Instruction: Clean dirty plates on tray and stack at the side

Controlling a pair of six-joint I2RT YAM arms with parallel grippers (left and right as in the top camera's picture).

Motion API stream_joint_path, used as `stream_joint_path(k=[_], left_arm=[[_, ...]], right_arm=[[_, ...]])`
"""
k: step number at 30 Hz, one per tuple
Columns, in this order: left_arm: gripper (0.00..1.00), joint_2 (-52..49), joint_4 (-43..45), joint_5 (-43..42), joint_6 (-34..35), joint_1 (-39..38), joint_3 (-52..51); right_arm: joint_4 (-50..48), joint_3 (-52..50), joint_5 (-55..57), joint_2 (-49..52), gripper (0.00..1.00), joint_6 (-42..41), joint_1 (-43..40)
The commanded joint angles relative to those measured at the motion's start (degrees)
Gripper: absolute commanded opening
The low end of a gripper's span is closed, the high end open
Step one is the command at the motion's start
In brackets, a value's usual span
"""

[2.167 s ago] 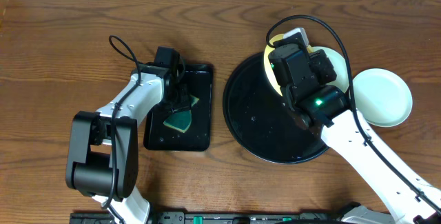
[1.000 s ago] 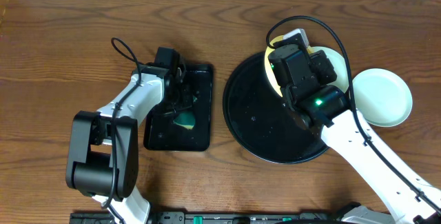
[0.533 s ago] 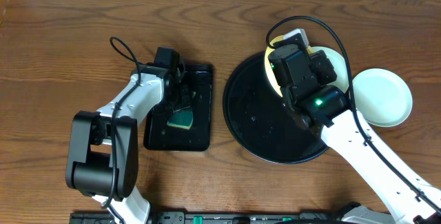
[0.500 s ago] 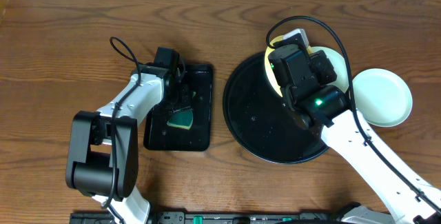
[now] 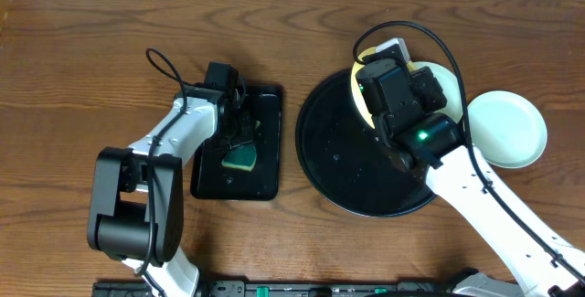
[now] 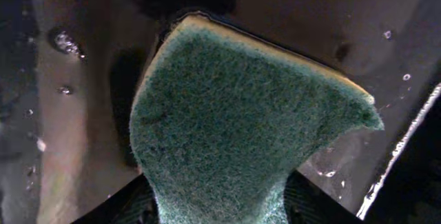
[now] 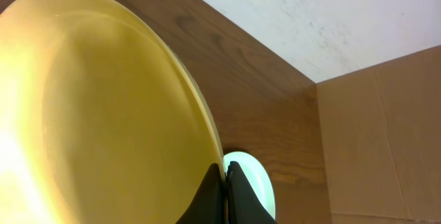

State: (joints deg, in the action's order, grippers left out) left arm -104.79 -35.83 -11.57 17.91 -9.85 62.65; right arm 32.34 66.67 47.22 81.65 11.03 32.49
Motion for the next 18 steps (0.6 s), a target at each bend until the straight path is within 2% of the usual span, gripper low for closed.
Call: stream_joint_path(k=[1, 3, 7, 15, 18], left_arm=[[0.48, 0.11, 0.31, 2.05, -0.92, 0.17, 0.11], [0.4, 0.11, 0.11, 2.45, -0.94, 0.17, 0.11], [0.09, 0.11, -0.33, 2.43, -0.92, 0.17, 0.11], [0.08, 0.11, -0.59, 2.43, -0.92, 0.17, 0.11], [0.07, 0.11, -0.57, 2.43, -0.92, 0.17, 0.09]], right_arm=[[0.04, 1.16, 1.4, -0.52, 0.01, 0.13, 0.09], [0.02, 1.16, 1.4, -0.52, 0.01, 0.13, 0.09], [-0.02, 1.16, 1.42, -0.52, 0.01, 0.15, 0.09], [-3.89, 1.16, 3.72, -0.52, 0.01, 3.13, 0.46], [-3.87, 1.16, 4.04, -0.52, 0.01, 6.69, 0.98]])
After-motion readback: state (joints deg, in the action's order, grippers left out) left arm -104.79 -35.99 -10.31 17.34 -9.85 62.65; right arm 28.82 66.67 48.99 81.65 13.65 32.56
